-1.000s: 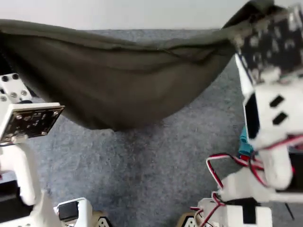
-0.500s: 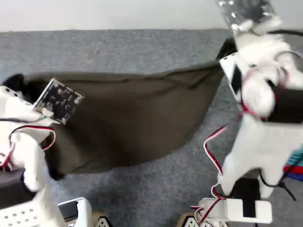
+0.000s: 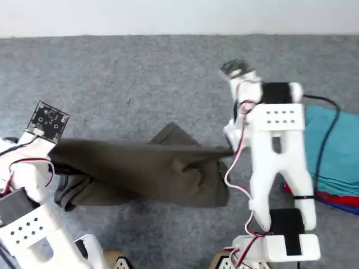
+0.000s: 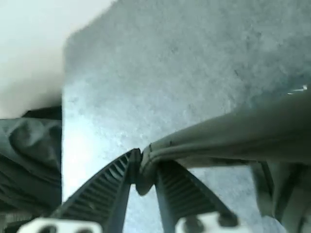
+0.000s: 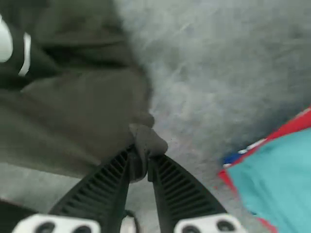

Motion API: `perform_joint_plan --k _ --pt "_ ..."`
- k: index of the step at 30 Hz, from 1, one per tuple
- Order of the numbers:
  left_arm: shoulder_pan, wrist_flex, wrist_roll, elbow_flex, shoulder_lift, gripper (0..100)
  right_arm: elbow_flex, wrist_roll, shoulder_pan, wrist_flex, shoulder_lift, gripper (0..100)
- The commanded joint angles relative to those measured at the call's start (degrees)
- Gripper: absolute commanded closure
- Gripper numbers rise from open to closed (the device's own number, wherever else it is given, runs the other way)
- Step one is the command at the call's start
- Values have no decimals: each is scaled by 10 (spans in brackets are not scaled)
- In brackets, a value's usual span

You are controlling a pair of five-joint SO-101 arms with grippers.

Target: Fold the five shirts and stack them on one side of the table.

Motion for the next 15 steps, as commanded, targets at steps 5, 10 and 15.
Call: perform_joint_plan --k 5,10,15 --pt "-9 -1 -48 84 -1 986 20 -18 -36 23 -3 842" --pt "-11 -48 -47 134 -1 986 18 8 24 23 -12 734" --pt "-53 -143 -8 192 -1 986 19 116 65 24 -53 734"
